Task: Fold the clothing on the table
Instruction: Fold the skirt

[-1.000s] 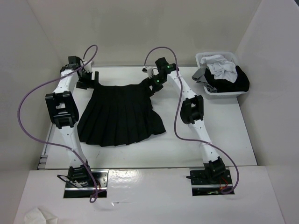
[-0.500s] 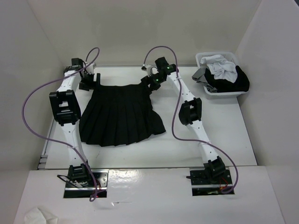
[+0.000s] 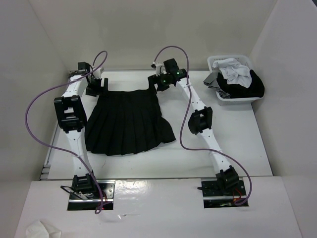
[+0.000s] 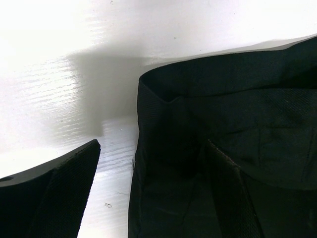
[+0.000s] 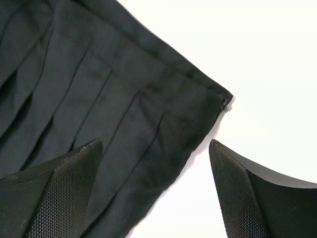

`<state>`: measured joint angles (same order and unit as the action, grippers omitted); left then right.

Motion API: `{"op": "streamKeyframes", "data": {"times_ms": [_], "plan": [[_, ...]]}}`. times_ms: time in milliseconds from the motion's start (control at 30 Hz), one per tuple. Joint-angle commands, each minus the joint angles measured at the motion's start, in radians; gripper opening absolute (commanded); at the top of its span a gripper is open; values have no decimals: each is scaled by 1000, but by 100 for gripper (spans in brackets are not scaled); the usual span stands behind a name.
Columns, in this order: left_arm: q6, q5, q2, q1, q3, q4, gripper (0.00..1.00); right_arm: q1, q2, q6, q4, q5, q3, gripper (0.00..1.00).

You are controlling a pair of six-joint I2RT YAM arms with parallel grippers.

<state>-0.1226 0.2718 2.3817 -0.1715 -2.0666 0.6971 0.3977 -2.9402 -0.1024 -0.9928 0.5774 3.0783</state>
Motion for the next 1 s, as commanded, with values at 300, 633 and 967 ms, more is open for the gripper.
{"op": "streamKeyframes", "data": {"times_ms": [300, 633, 967], "plan": [[9, 10, -35, 1, 66, -62, 90, 27, -31, 69, 174, -117, -26, 87], [9, 10, -32, 1, 53, -80, 88, 27, -59, 59, 206, -261, 2, 75], [18, 46, 14, 1, -10, -47, 31, 36, -68, 59, 206, -294, 11, 32]]}}
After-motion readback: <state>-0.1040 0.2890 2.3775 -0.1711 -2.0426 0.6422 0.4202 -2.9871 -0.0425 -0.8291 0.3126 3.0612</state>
